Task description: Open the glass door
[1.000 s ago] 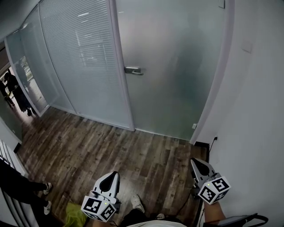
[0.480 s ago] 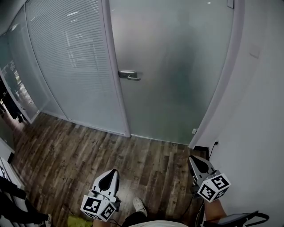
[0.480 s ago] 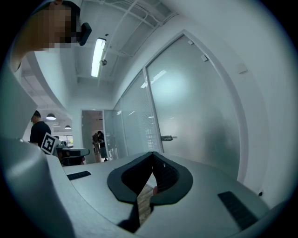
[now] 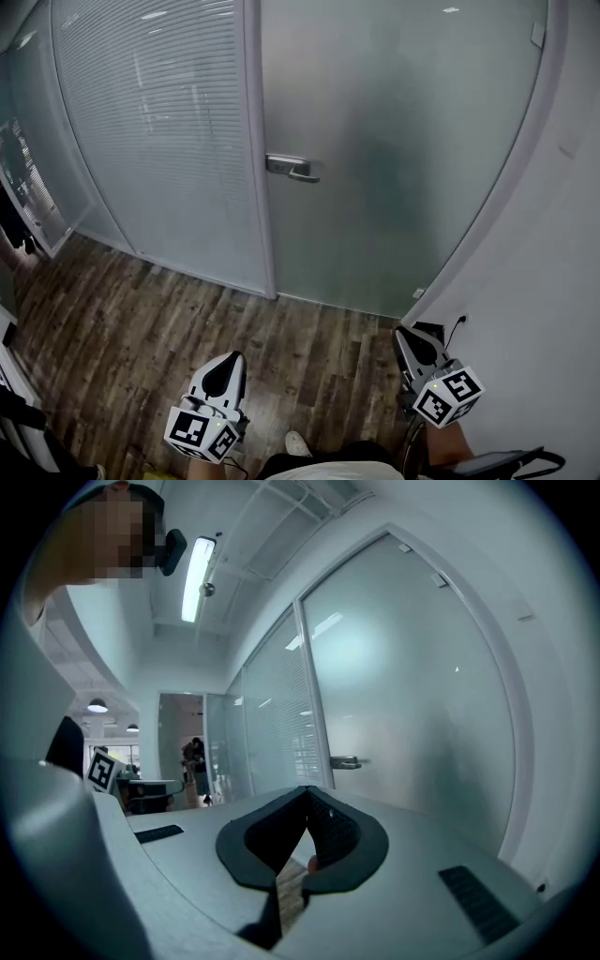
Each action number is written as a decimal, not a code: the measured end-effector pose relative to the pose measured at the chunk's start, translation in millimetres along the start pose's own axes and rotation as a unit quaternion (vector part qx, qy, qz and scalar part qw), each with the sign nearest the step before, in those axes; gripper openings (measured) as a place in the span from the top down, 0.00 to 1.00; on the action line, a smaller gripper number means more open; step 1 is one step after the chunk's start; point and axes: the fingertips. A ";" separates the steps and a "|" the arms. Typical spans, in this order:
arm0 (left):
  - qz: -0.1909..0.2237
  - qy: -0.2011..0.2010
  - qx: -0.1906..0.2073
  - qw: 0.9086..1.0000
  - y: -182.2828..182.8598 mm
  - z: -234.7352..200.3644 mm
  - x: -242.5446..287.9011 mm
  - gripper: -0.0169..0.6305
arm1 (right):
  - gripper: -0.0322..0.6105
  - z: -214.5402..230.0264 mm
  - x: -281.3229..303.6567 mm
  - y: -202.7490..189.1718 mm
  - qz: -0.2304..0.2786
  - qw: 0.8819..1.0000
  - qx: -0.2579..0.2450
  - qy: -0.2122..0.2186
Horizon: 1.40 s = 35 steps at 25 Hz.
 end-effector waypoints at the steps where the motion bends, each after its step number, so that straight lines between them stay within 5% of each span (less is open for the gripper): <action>1: 0.001 0.000 -0.002 1.000 0.6 -7.0 2.8 0.97 | 0.95 -1.7 6.9 -0.5 -0.002 1.000 -0.001 0.000; 14: -0.009 -0.012 -0.005 1.000 4.3 -49.5 75.7 0.97 | 0.95 28.1 83.1 0.0 -0.002 1.000 0.005 0.001; 35: -0.016 0.017 0.018 1.000 64.7 -67.9 347.4 0.97 | 0.95 210.5 306.8 70.2 -0.004 0.996 -0.004 0.091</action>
Point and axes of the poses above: the fingertips, and each gripper's own axes: x forward along the fingers, z to its right, y out of its top, and after that the axes turned 1 degree about -x, right-handed
